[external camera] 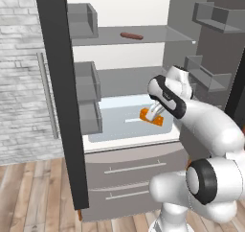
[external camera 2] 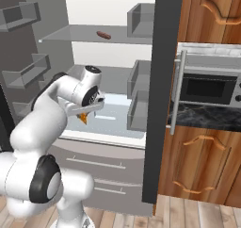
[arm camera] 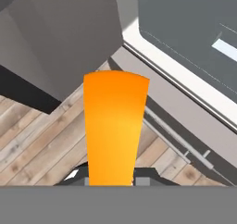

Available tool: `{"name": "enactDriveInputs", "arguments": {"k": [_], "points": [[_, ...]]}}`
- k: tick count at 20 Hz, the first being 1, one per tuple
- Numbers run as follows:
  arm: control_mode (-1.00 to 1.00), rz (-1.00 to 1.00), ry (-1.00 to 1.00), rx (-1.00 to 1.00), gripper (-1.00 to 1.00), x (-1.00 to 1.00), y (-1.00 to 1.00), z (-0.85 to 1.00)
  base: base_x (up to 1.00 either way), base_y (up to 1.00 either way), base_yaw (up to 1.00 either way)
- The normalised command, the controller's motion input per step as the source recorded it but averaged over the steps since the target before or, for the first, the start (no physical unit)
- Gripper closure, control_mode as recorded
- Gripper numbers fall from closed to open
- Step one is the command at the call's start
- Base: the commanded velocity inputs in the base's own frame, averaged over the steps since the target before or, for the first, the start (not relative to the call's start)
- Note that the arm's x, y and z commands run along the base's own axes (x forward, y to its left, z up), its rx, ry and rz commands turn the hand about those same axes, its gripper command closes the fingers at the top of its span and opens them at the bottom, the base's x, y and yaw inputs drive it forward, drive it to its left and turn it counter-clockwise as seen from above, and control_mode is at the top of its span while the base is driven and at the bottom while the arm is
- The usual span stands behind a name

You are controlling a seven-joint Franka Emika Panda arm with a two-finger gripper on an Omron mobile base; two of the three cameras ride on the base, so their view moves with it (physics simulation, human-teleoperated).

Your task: Retrieve the sausage and cheese from the fridge and place them on the cutting board on the counter.

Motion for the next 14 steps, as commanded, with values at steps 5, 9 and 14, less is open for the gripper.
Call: {"name": "enactDriveInputs", "arguments": {"k": [5,9,14], "points": [[-1.00,0.00,0.04,-0.01,1.00,-0.13,0.05,0.00,0.00,0.00,0.00],[-1.00,0.00,0.00,0.00,1.00,0.00,0.00,0.00,0.00,0.00,0.00],[-1.00,0.00,0.00,0.00,1.00,0.00,0.00,0.00,0.00,0.00,0.00]]}}
